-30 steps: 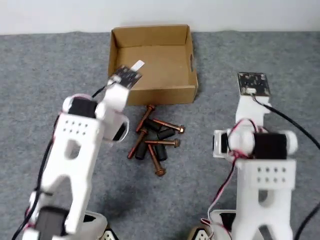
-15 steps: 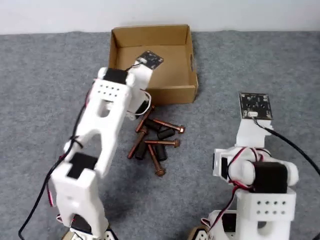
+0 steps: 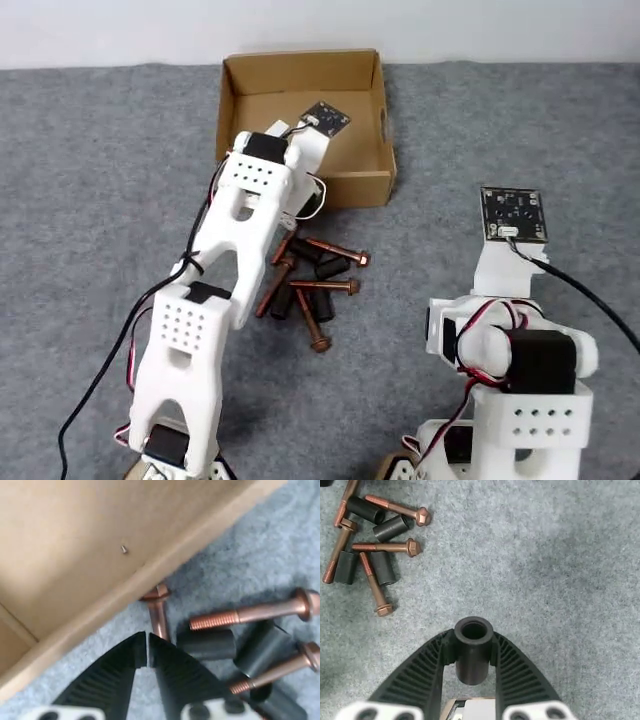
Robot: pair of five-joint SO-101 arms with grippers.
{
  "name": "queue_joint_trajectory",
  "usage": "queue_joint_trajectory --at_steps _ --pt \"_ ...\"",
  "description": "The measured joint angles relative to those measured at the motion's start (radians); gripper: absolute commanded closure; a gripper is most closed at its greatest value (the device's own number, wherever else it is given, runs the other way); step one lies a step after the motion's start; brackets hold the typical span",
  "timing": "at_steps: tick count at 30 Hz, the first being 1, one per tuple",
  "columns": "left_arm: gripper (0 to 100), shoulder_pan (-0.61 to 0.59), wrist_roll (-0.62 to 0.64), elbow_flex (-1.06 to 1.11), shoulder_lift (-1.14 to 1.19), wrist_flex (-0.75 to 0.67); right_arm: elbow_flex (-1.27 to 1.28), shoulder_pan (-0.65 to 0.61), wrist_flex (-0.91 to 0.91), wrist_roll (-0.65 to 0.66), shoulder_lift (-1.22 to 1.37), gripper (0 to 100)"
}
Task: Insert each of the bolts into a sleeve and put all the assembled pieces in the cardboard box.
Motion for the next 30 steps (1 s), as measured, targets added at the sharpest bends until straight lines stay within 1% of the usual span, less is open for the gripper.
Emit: queue_joint_trajectory --at_steps 11,21,30 --pt "92 0.0 0.0 -0.018 0.032 0.0 0.0 0.0 0.0 0.0 0.0 98.9" --pt "92 0.0 0.0 -0.018 0.034 -0.044 0.0 0.0 0.0 0.0 0.0 98.9" --pt "92 0.0 0.006 -0.052 0.124 -0.049 0.0 0.0 0.0 0.0 0.0 98.9"
